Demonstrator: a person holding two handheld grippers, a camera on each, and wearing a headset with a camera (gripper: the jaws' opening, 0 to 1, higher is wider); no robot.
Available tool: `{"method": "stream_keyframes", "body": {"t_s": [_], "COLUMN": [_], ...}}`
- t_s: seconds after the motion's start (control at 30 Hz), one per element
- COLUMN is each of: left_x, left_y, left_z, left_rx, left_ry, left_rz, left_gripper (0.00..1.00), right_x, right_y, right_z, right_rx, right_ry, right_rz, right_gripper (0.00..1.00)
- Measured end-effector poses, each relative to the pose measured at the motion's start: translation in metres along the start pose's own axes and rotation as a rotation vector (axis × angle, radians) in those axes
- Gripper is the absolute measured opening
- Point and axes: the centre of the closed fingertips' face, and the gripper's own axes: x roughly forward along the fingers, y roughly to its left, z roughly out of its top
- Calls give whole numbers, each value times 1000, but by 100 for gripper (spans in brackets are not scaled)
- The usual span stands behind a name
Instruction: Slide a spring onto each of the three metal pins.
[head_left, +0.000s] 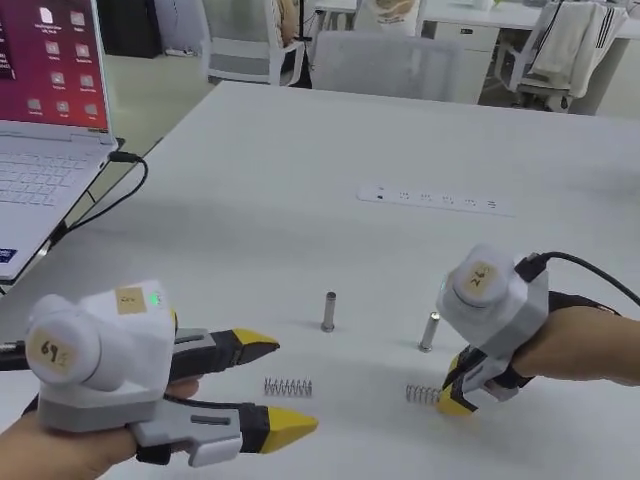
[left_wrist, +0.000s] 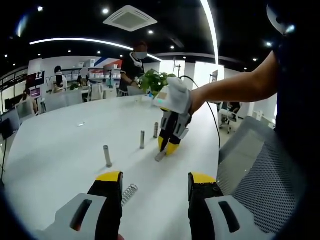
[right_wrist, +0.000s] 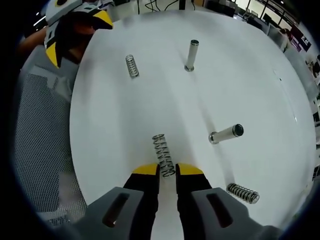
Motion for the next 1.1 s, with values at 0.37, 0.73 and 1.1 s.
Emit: {"method": "stream_keyframes", "body": {"t_s": [0.37, 0.73, 1.1], "left_x": [2, 9, 16], "left_y": [-2, -6, -12], "left_z": [0, 0, 1], "left_rx": [1, 8, 18], "left_ry": [1, 12, 21], "left_rz": [-10, -31, -56], "left_gripper": [47, 47, 46], "right_x": [-1, -7, -16], "right_y": [3, 11, 19], "right_z": [0, 5, 15], "right_rx": [-40, -38, -45], "right_ry": [-3, -26, -71], "right_rz": [-11, 7, 15], "right_gripper": [9, 9, 8]}}
